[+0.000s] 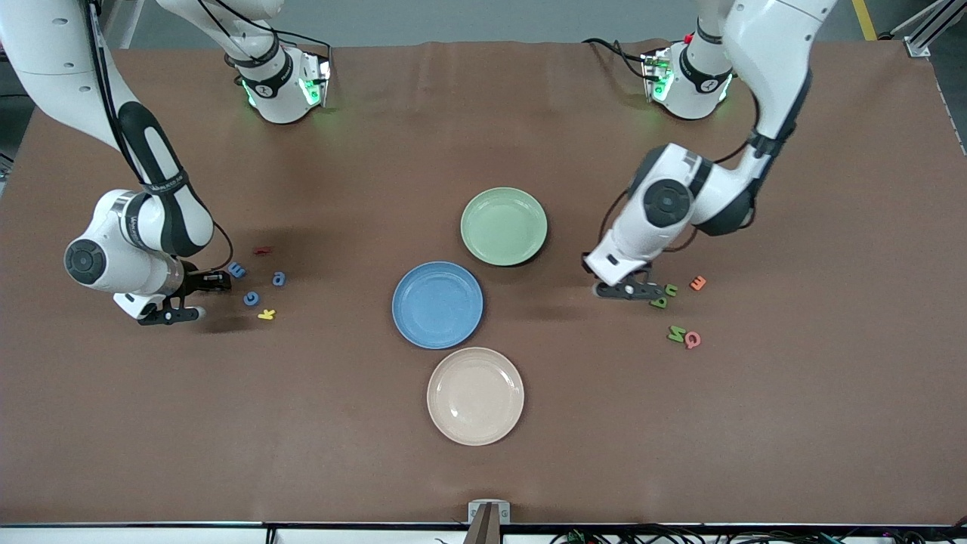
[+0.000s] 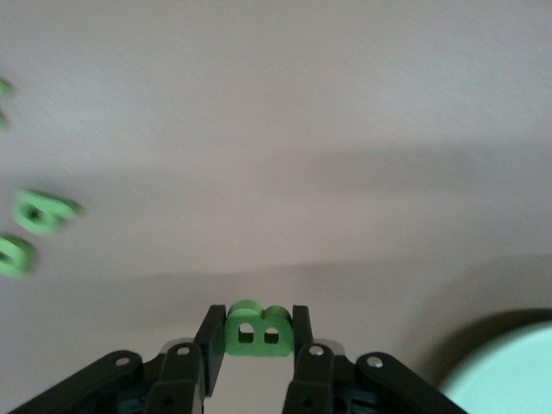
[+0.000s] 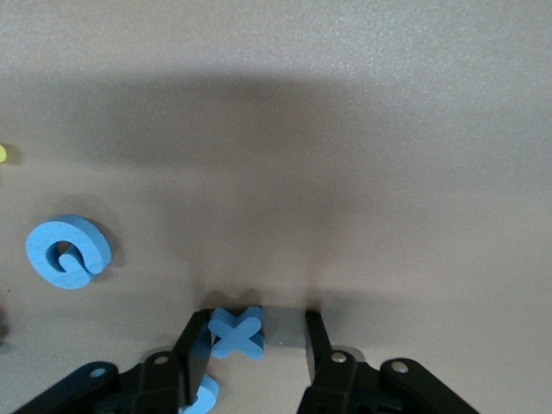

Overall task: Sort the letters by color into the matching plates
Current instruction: 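Carry the green B to the green plate with the left gripper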

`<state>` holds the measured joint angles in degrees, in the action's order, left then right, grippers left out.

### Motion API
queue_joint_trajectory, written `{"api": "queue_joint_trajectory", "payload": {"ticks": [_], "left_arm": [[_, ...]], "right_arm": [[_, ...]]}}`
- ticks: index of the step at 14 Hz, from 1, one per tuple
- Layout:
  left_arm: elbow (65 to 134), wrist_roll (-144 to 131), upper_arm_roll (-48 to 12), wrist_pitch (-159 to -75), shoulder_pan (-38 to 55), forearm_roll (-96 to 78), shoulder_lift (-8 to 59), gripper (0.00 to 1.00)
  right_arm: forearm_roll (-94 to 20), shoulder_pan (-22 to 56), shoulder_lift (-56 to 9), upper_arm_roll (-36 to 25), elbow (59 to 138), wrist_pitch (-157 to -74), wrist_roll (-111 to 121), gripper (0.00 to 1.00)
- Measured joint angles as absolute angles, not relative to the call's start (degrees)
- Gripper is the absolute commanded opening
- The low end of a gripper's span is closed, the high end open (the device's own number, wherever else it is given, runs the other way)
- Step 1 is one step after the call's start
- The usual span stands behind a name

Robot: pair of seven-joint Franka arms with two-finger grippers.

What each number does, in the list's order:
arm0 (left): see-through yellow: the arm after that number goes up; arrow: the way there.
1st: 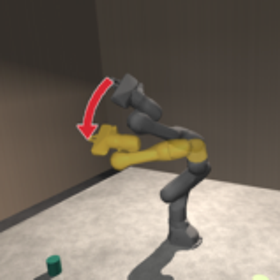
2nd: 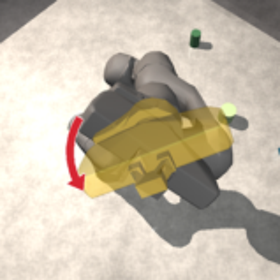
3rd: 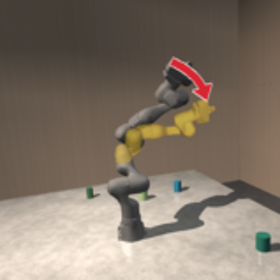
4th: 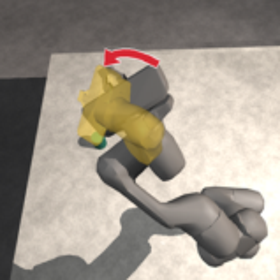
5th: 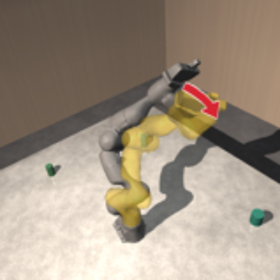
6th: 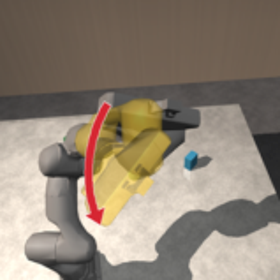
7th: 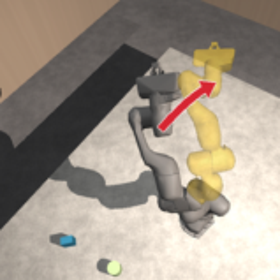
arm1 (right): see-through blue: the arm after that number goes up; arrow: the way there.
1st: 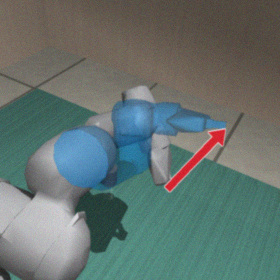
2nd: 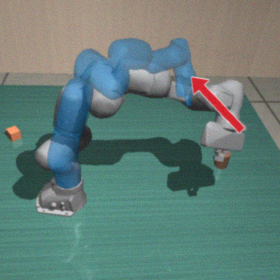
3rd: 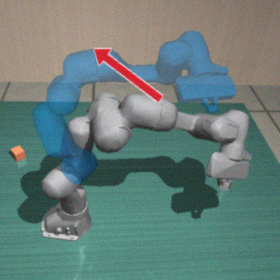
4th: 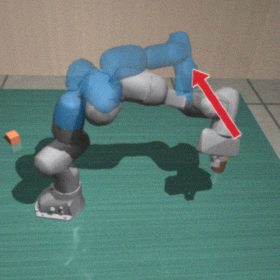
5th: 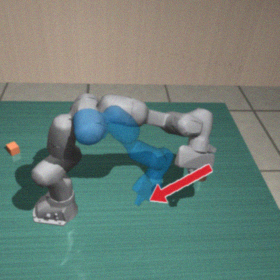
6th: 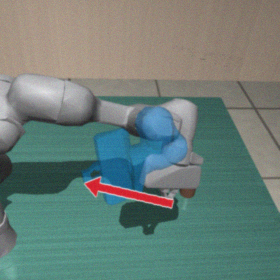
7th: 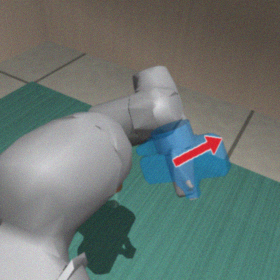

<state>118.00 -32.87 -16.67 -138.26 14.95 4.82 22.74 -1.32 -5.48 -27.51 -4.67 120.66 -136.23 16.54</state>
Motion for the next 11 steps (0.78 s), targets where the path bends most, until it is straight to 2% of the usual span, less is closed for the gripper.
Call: {"api": "queue_joint_trajectory", "payload": {"ticks": [4,6,11], "left_arm": [[117.85,-45.48,-16.77,-138.46,21.30,4.82,22.76,0.01],[117.86,-50.81,-16.78,-138.78,24.27,4.82,22.84,0.01],[117.85,-62.31,-16.80,-140.37,30.23,4.82,24.36,0.05]], "right_arm": [[-1.43,-5.65,-27.42,-4.72,120.58,-136.24,17.00,0.22],[-1.45,-5.68,-27.35,-4.71,120.58,-136.20,17.19,0.18],[-1.70,-5.53,-27.06,-4.10,120.02,-135.29,17.32,0.15]]}}
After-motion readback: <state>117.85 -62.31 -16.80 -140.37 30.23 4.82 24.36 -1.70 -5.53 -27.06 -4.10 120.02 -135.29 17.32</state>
